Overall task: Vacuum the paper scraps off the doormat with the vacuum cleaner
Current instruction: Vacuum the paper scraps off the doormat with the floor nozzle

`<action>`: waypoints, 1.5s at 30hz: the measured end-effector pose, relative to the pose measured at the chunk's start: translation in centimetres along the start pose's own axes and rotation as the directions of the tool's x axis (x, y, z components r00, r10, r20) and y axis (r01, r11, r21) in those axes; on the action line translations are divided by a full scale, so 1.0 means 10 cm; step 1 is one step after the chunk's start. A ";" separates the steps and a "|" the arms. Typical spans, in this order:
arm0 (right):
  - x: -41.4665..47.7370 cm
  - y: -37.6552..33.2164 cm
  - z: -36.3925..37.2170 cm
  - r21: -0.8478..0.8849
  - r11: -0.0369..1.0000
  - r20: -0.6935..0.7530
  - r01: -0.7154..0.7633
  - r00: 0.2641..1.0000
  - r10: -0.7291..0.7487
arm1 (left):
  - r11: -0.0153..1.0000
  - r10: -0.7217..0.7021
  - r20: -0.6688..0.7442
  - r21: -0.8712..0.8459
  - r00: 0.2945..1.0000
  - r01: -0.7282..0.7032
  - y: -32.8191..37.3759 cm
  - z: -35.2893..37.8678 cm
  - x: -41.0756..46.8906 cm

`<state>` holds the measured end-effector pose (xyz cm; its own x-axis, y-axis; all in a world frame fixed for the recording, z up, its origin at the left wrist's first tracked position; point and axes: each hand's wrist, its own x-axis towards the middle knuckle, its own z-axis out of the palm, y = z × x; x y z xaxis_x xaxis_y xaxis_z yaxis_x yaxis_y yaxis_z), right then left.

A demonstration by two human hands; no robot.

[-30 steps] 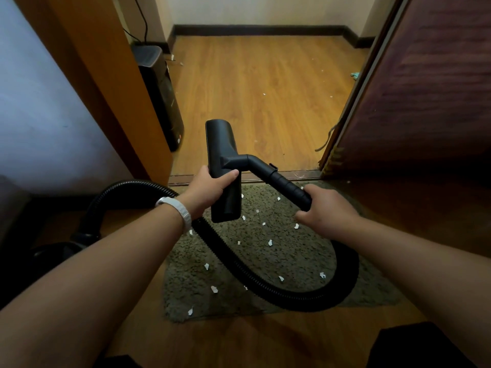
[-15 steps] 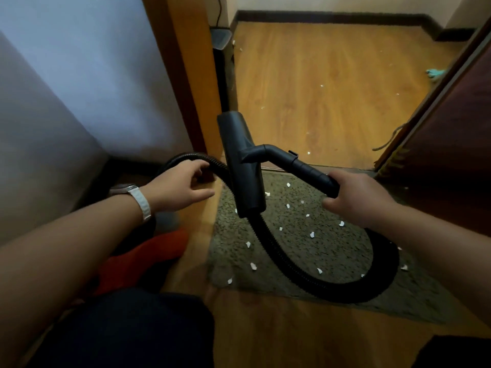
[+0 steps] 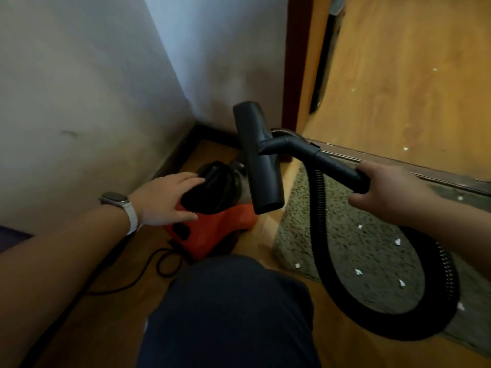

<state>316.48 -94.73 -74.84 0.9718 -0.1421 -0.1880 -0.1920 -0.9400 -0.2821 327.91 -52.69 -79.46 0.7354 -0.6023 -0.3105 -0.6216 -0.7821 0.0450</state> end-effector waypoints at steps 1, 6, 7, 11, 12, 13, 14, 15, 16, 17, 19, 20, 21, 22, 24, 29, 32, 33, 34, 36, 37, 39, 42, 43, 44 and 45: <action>0.03 -0.06 0.03 -0.009 1.000 0.009 0.007 1.000 -0.007 | 0.996 0.020 0.038 0.085 0.999 -0.023 -0.07 0.06 -0.02; 0.12 -0.28 0.19 -0.032 0.999 0.049 0.036 0.998 -0.035 | 0.924 0.119 0.018 0.364 0.993 -0.117 -0.24 0.23 0.01; 0.13 -0.30 0.22 -0.030 0.999 0.054 0.042 0.998 -0.040 | 0.905 0.146 0.012 0.403 0.989 -0.139 -0.27 0.26 0.02; 0.17 -0.31 0.32 -0.035 0.999 0.074 0.024 0.997 -0.022 | 0.759 0.366 -0.045 0.593 0.930 -0.270 -0.25 0.49 0.05; 0.19 -0.30 0.34 -0.040 0.999 0.078 0.017 0.997 -0.014 | 0.716 0.428 -0.072 0.636 0.901 -0.289 -0.25 0.54 0.05; 0.21 -0.29 0.36 -0.045 0.999 0.083 0.009 0.996 -0.006 | 0.689 0.463 -0.087 0.661 0.882 -0.296 -0.25 0.56 0.05; 0.22 -0.28 0.38 -0.048 0.999 0.091 0.002 0.996 0.002 | 0.677 0.474 -0.083 0.671 0.877 -0.303 -0.26 0.54 0.06; 0.23 -0.28 0.40 -0.049 0.999 0.098 -0.002 0.995 0.007 | 0.673 0.475 -0.065 0.669 0.878 -0.314 -0.27 0.50 0.08; 0.24 -0.28 0.42 -0.049 0.999 0.100 -0.001 0.995 0.006 | 0.671 0.468 -0.036 0.664 0.883 -0.329 -0.26 0.47 0.11; 0.24 -0.29 0.44 -0.046 0.999 0.100 0.004 0.995 0.001 | 0.676 0.450 0.000 0.653 0.893 -0.341 -0.25 0.44 0.13; 0.24 -0.32 0.47 -0.024 1.000 0.100 0.004 0.995 -0.002 | 0.695 0.385 0.083 0.630 0.919 -0.348 -0.22 0.44 0.19; 0.24 -0.33 0.49 -0.010 1.000 0.104 -0.002 0.995 0.003 | 0.702 0.348 0.115 0.626 0.931 -0.340 -0.20 0.46 0.20; 0.23 -0.33 0.51 -0.001 1.000 0.108 -0.006 0.994 0.006 | 0.710 0.327 0.124 0.622 0.937 -0.330 -0.20 0.47 0.21; 0.23 -0.33 0.53 0.003 1.000 0.107 -0.006 0.994 0.006 | 0.717 0.330 0.111 0.616 0.938 -0.325 -0.20 0.47 0.22; 0.24 -0.33 0.55 0.012 1.000 0.098 -0.002 0.995 0.001 | 0.738 0.351 0.080 0.590 0.933 -0.328 -0.22 0.48 0.22; 0.26 -0.33 0.63 0.058 0.998 0.100 -0.007 0.995 0.001 | 0.794 0.364 0.036 0.510 0.931 -0.331 -0.18 0.52 0.21; 0.26 -0.32 0.69 0.076 0.997 0.092 -0.011 0.996 0.004 | 0.825 0.372 0.016 0.453 0.928 -0.338 -0.15 0.52 0.19; 0.25 -0.32 0.70 0.075 0.997 0.089 -0.009 0.996 0.002 | 0.829 0.365 0.018 0.448 0.931 -0.334 -0.14 0.52 0.19; 0.24 -0.31 0.71 0.071 0.997 0.087 -0.004 0.996 -0.002 | 0.831 0.358 0.021 0.448 0.933 -0.329 -0.13 0.52 0.18; 0.20 -0.29 0.70 0.061 0.998 0.083 0.011 0.996 -0.016 | 0.825 0.354 0.030 0.461 0.935 -0.328 -0.12 0.51 0.19; 0.18 -0.28 0.69 0.054 0.998 0.083 0.015 0.996 -0.019 | 0.819 0.350 0.041 0.471 0.936 -0.327 -0.11 0.50 0.20; 0.12 -0.23 0.63 0.036 0.999 0.082 0.015 0.996 -0.018 | 0.816 0.315 0.075 0.487 0.946 -0.310 -0.10 0.47 0.20; 0.02 -0.09 0.53 0.000 1.000 0.069 -0.003 0.998 0.003 | 0.808 0.251 0.084 0.530 0.964 -0.256 -0.05 0.42 0.16; -0.01 -0.03 0.49 -0.004 1.000 0.063 -0.016 0.998 0.016 | 0.814 0.261 0.045 0.527 0.964 -0.245 0.00 0.40 0.14; -0.04 0.03 0.45 0.000 0.999 0.057 -0.033 0.998 0.033 | 0.834 0.269 -0.019 0.504 0.963 -0.223 0.06 0.38 0.13; -0.07 0.09 0.40 0.007 0.999 0.051 -0.052 0.997 0.052 | 0.863 0.265 -0.086 0.466 0.960 -0.196 0.11 0.38 0.13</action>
<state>315.07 -94.24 -78.71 0.9523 -0.1742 -0.2504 -0.2433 -0.9290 -0.2788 327.10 -53.73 -83.37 0.5651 -0.7993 -0.2043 -0.8060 -0.4821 -0.3434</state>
